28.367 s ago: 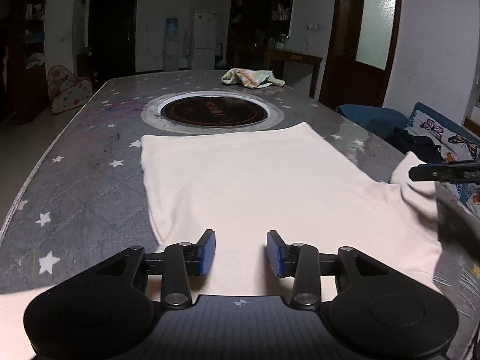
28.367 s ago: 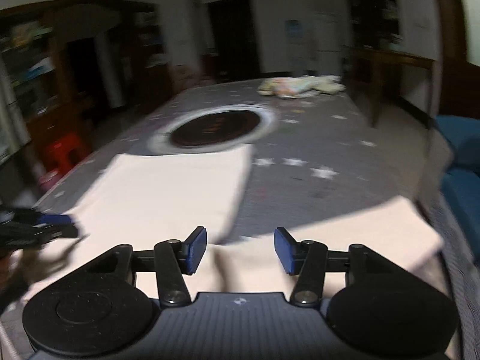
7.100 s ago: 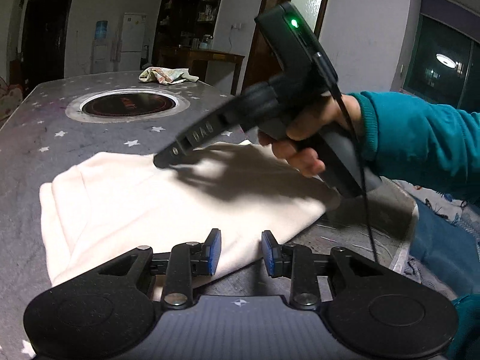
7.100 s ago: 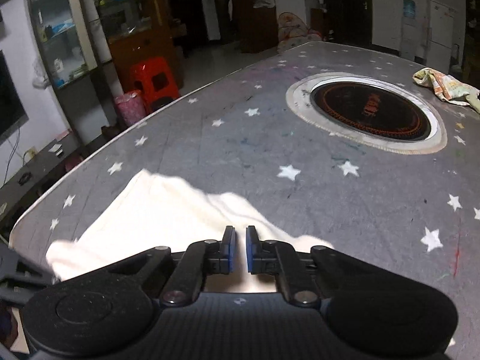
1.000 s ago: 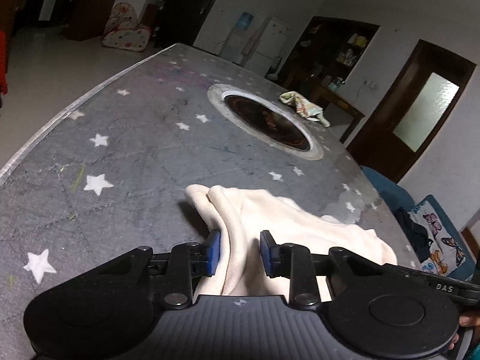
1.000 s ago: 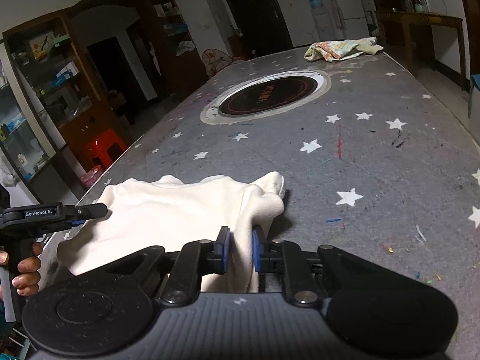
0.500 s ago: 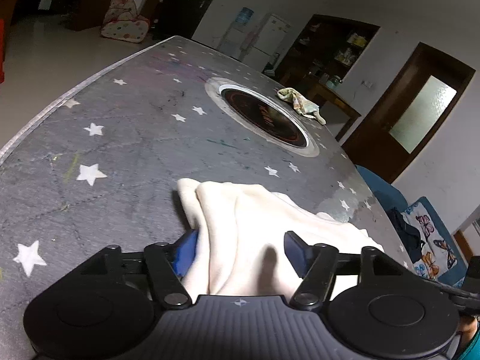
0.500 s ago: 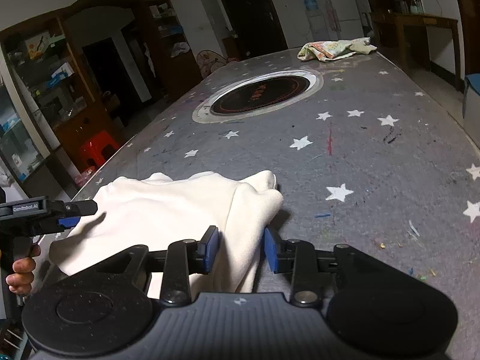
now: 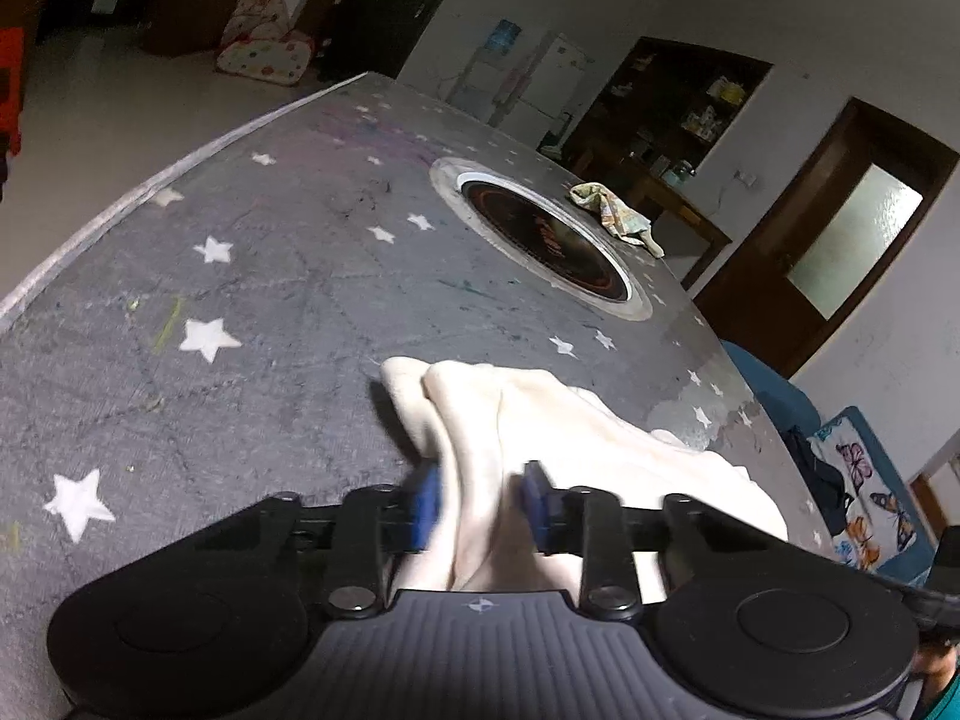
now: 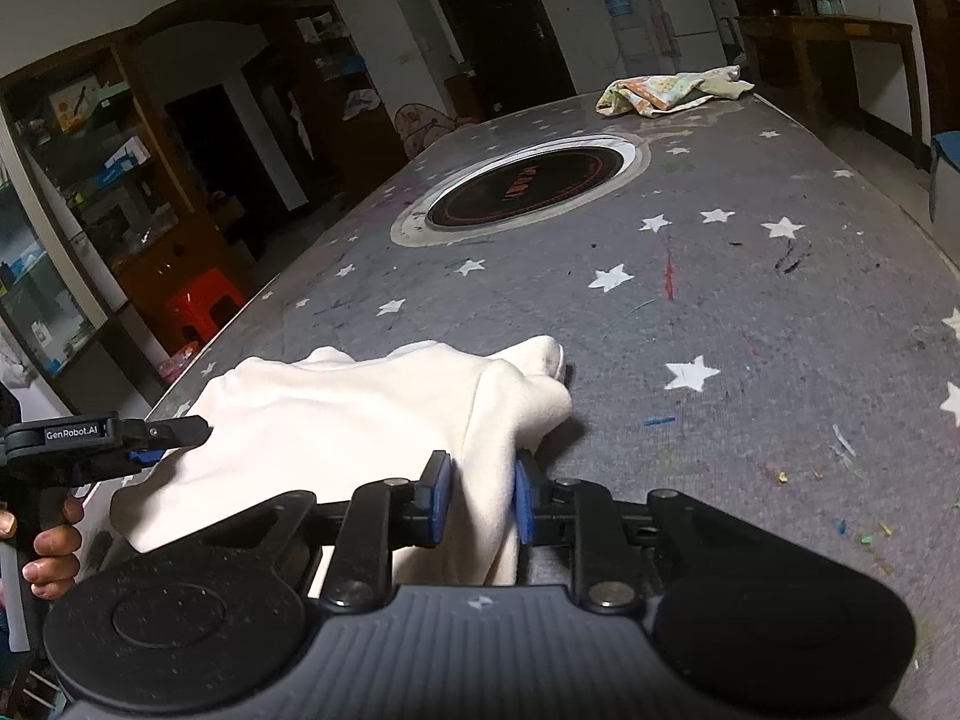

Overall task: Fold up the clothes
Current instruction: 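Grasp the folded edge with the left gripper and lift it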

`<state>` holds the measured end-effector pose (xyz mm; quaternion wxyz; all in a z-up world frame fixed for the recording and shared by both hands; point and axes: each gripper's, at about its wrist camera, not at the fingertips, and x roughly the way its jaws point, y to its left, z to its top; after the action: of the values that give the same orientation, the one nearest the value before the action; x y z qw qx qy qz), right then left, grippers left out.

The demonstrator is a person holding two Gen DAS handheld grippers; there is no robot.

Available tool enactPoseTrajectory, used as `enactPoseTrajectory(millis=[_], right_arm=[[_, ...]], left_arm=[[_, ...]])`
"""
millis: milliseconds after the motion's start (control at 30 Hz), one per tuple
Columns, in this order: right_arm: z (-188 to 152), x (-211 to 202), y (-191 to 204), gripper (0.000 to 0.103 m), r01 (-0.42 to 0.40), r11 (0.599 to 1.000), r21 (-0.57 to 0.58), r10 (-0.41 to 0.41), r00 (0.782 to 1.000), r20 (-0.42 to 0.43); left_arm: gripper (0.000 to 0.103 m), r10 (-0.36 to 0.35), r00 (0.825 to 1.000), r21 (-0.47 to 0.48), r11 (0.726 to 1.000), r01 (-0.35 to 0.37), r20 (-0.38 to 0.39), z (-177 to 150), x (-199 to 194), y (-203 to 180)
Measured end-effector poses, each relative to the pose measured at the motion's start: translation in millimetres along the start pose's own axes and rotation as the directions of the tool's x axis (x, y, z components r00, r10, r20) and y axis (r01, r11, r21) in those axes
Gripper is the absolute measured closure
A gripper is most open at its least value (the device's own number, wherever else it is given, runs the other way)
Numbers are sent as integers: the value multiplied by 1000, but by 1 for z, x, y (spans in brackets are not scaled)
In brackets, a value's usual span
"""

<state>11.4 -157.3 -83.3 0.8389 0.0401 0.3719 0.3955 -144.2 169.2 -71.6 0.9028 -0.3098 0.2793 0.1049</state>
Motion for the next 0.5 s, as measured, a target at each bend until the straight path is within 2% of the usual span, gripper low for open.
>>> enactPoseTrajectory(millis=[200, 500], right_arm=[[3, -4, 7, 89, 16, 999, -30, -15, 1000, 11], [18, -26, 17, 91, 19, 998, -62, -14, 996, 87]], left_arm=[[84, 5, 1000, 76, 997, -7, 30, 3, -7, -16], [86, -68, 996, 163, 985, 59, 50, 24, -8, -51]])
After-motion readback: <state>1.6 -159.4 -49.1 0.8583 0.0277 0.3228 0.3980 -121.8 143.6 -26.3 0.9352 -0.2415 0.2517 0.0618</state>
